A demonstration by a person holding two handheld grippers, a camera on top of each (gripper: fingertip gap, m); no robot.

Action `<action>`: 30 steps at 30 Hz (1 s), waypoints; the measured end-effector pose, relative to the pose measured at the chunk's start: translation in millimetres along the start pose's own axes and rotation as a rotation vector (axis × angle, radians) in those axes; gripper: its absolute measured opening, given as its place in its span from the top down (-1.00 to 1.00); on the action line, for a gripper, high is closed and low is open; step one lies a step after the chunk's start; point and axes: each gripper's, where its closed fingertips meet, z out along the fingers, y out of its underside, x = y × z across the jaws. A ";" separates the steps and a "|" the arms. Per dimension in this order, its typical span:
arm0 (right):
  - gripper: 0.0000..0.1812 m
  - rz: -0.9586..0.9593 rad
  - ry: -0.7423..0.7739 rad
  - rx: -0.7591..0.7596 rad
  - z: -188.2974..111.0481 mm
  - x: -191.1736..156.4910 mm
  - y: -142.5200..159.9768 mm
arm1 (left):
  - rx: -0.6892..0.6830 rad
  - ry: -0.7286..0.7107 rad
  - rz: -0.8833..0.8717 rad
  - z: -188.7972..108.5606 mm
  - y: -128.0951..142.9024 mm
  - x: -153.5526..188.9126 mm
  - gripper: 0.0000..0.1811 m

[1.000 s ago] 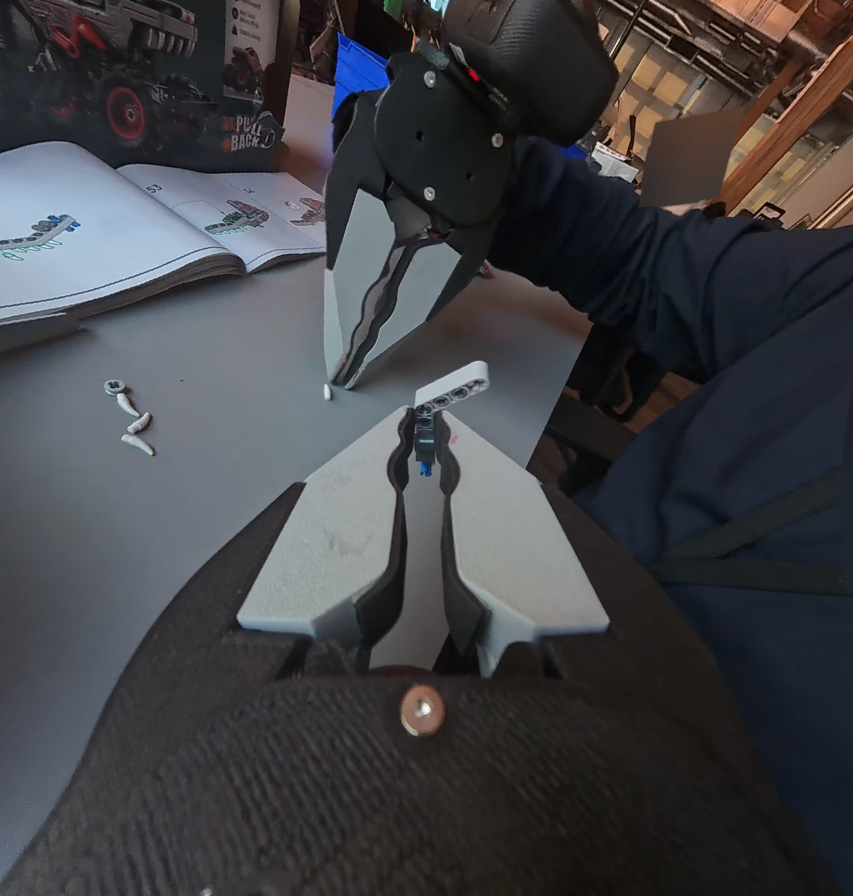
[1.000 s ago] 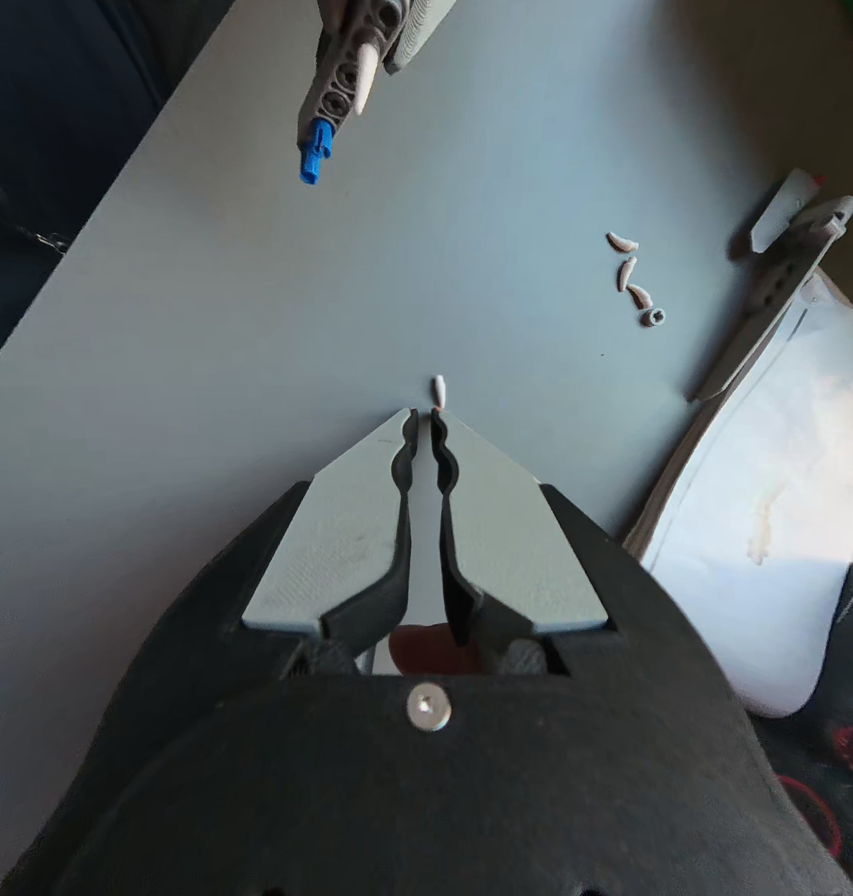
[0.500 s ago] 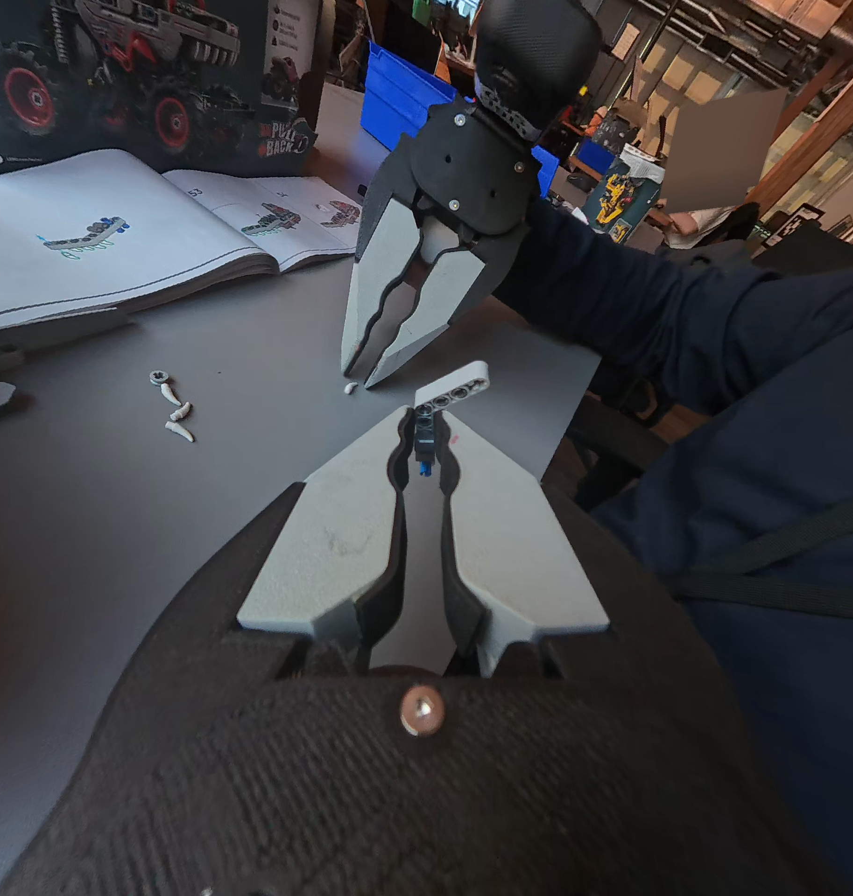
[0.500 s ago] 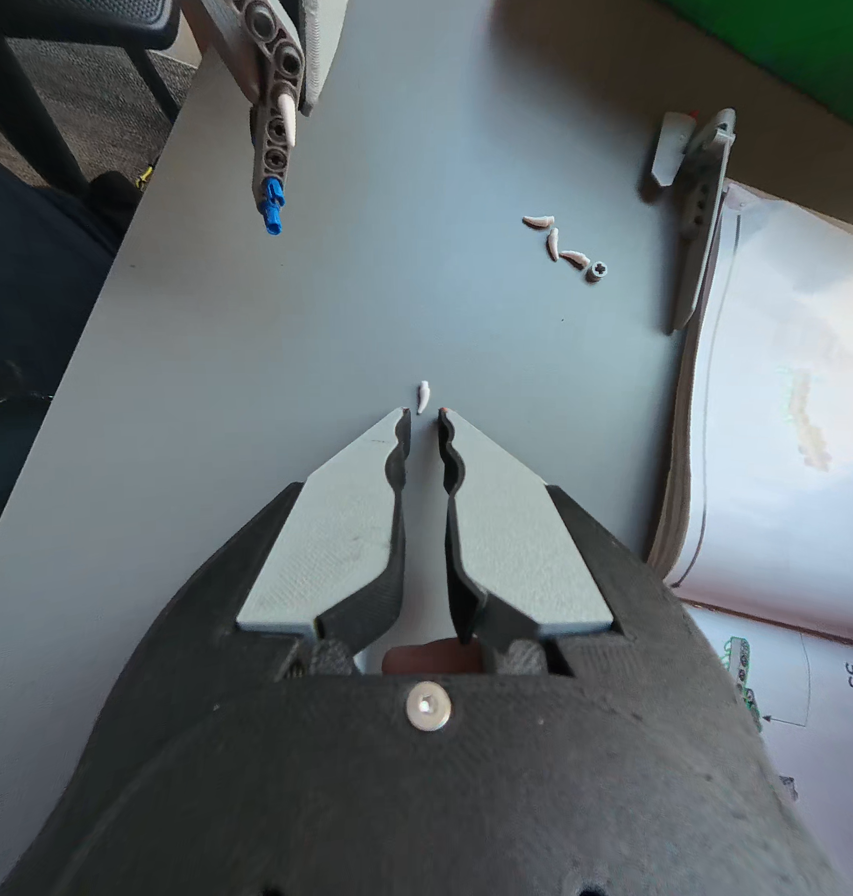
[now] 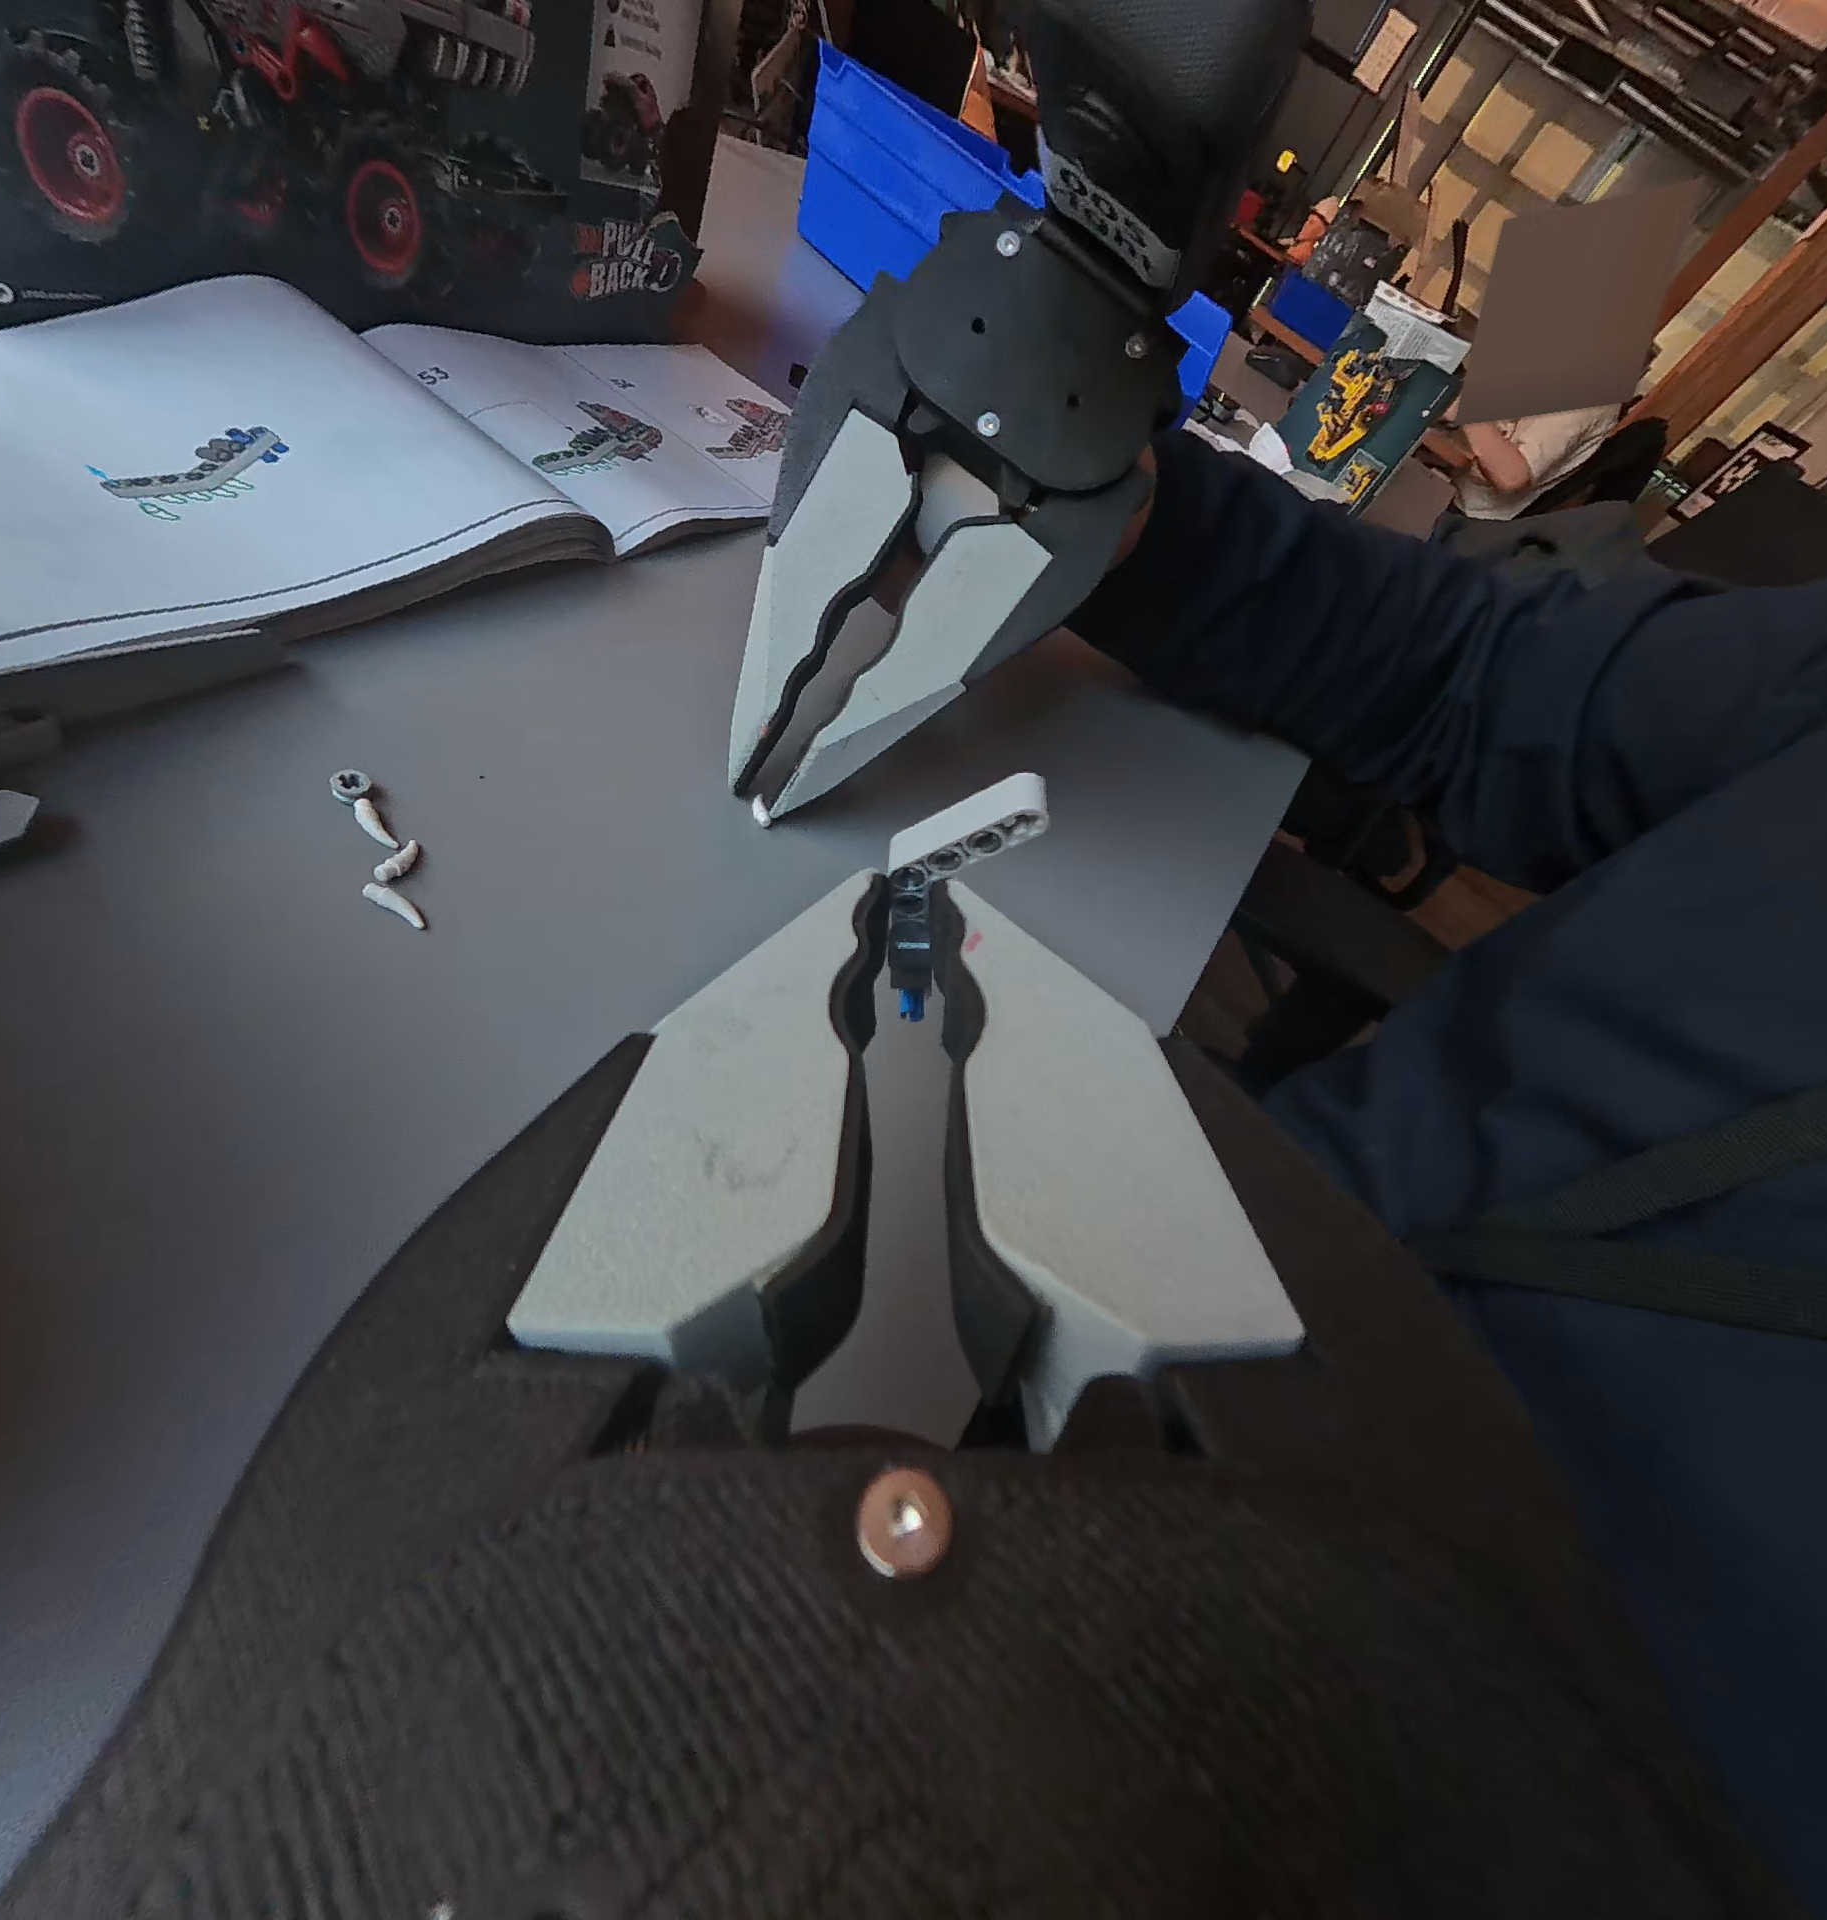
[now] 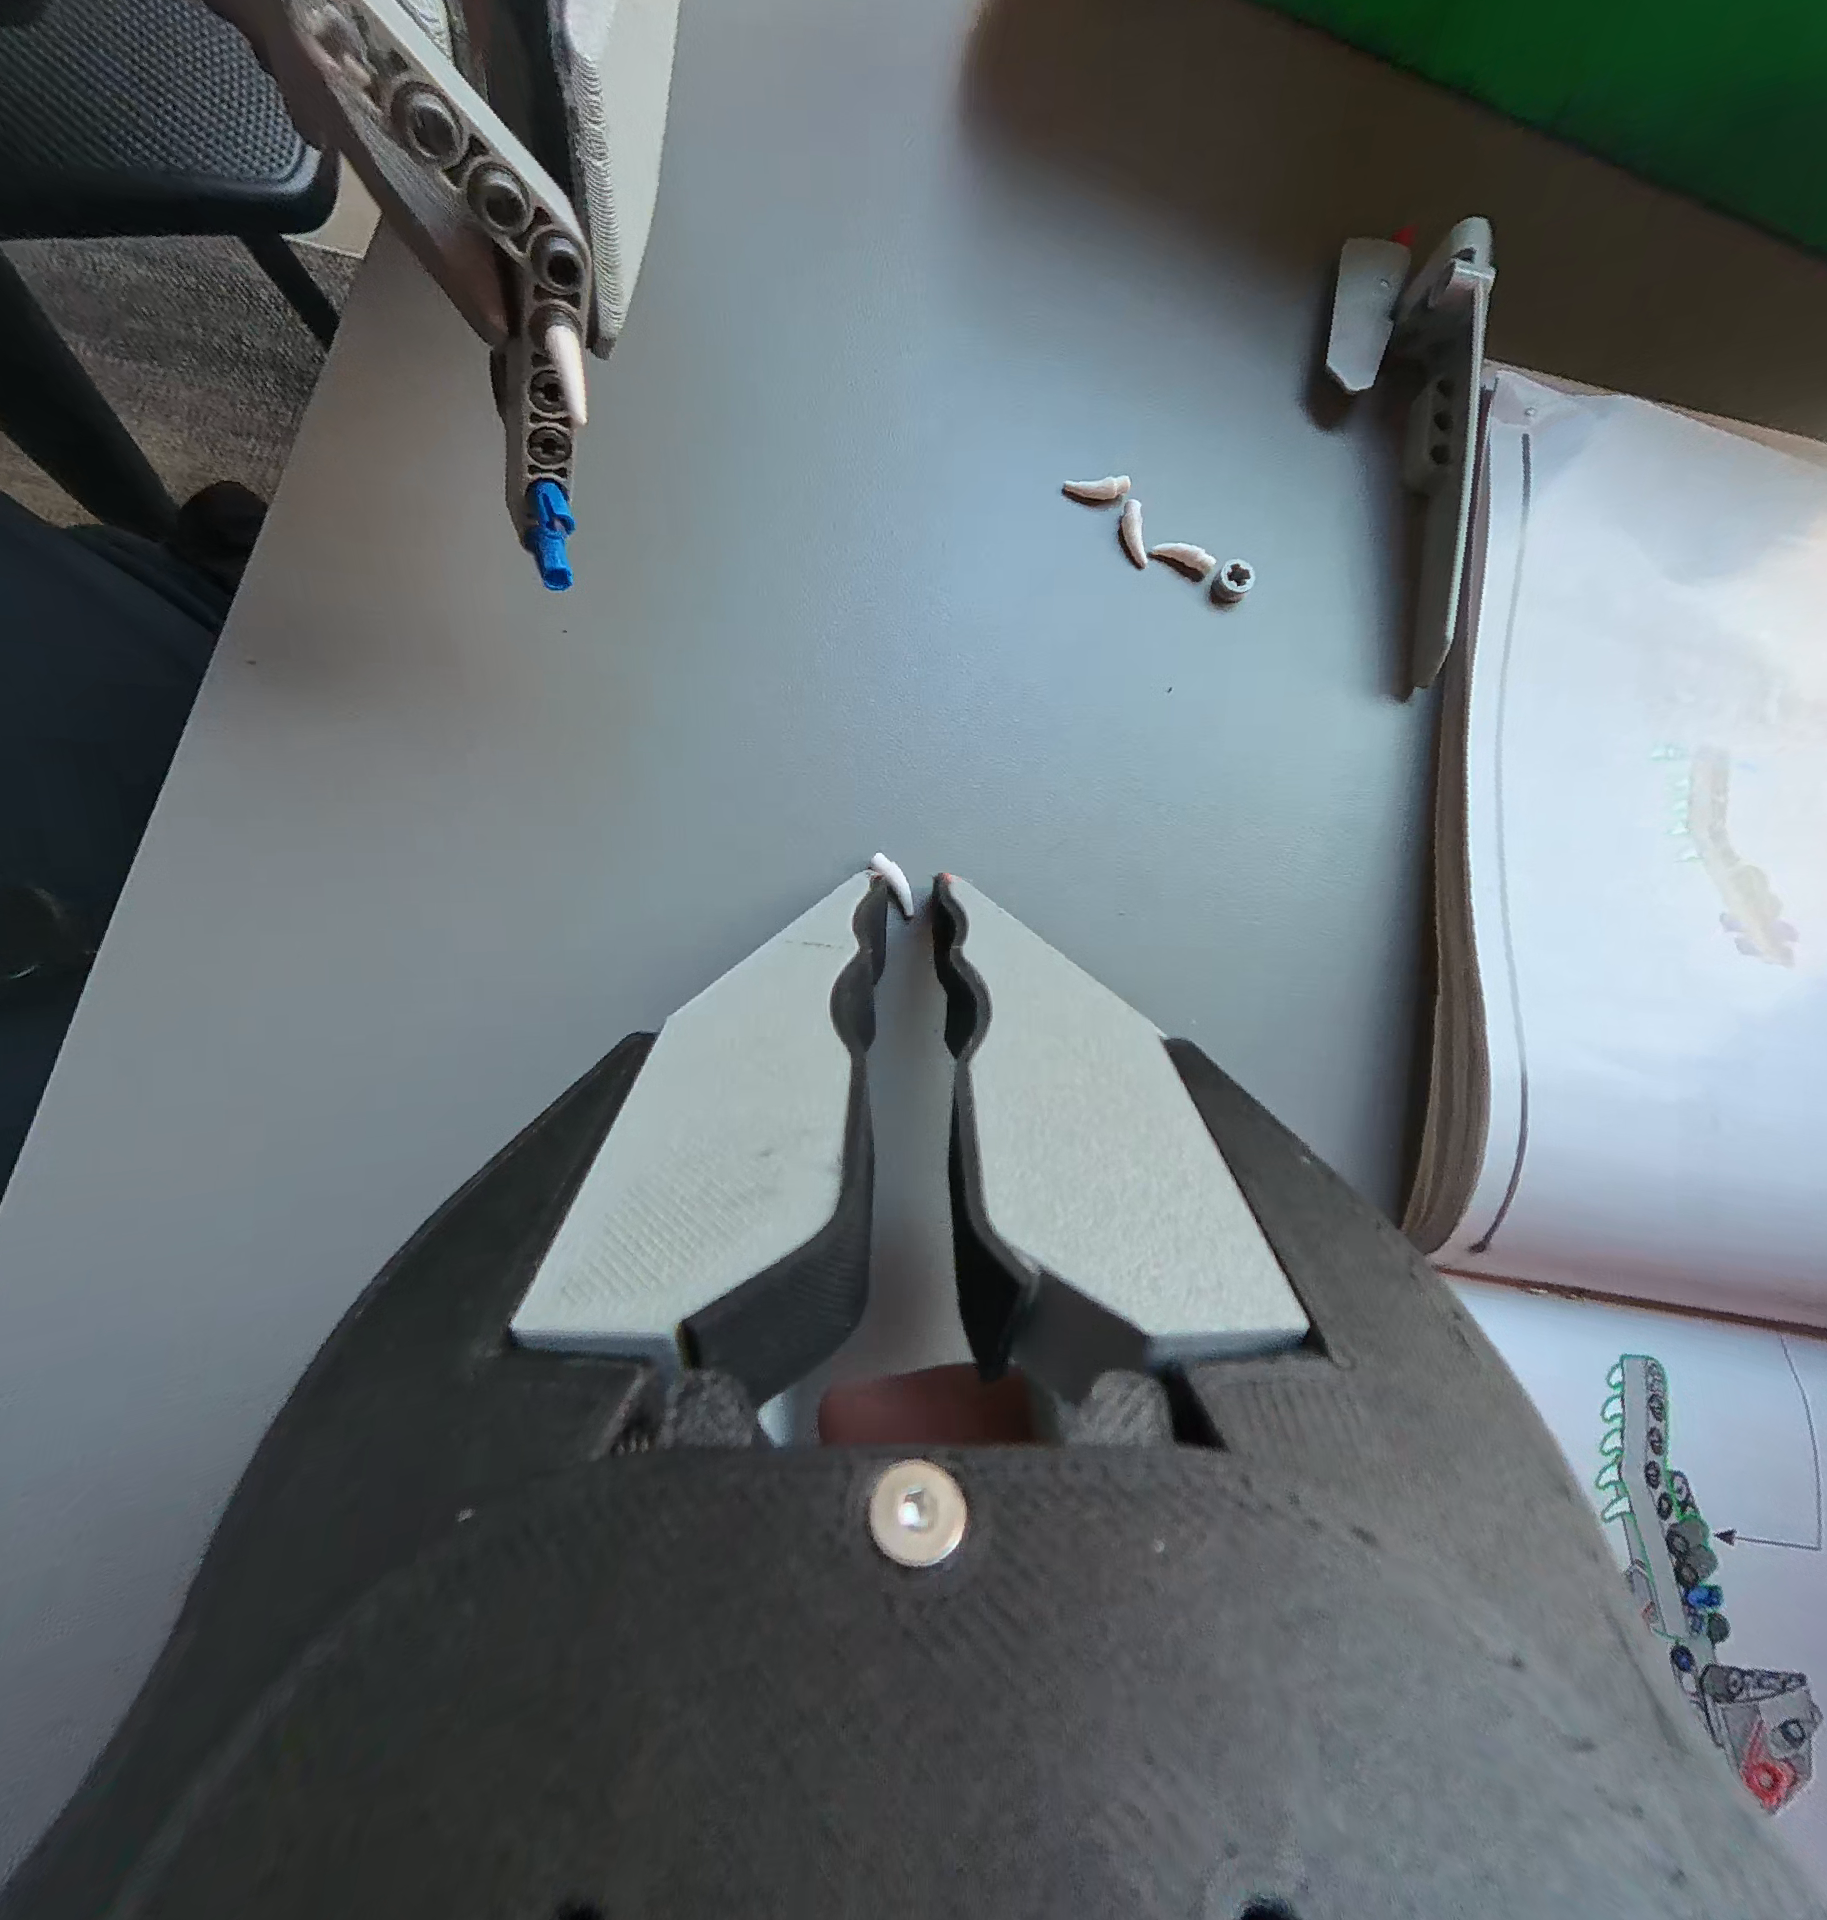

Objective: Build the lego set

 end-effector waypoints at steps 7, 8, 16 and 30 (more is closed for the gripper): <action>1.00 -0.068 0.007 0.029 0.7 -3.7 -1.0 | -0.012 0.001 -0.015 1.2 1.3 -1.3 0.94; 1.00 -0.076 0.017 0.035 1.2 -3.7 -1.8 | -0.015 -0.002 -0.021 1.6 1.6 -2.1 0.94; 1.00 -0.244 0.248 0.167 -5.8 -10.4 -34.1 | -0.112 0.116 -0.245 7.4 7.7 -8.4 0.94; 1.00 -0.164 0.392 0.195 -3.2 -20.7 -53.3 | -0.293 0.272 -0.601 16.3 21.7 -17.6 0.94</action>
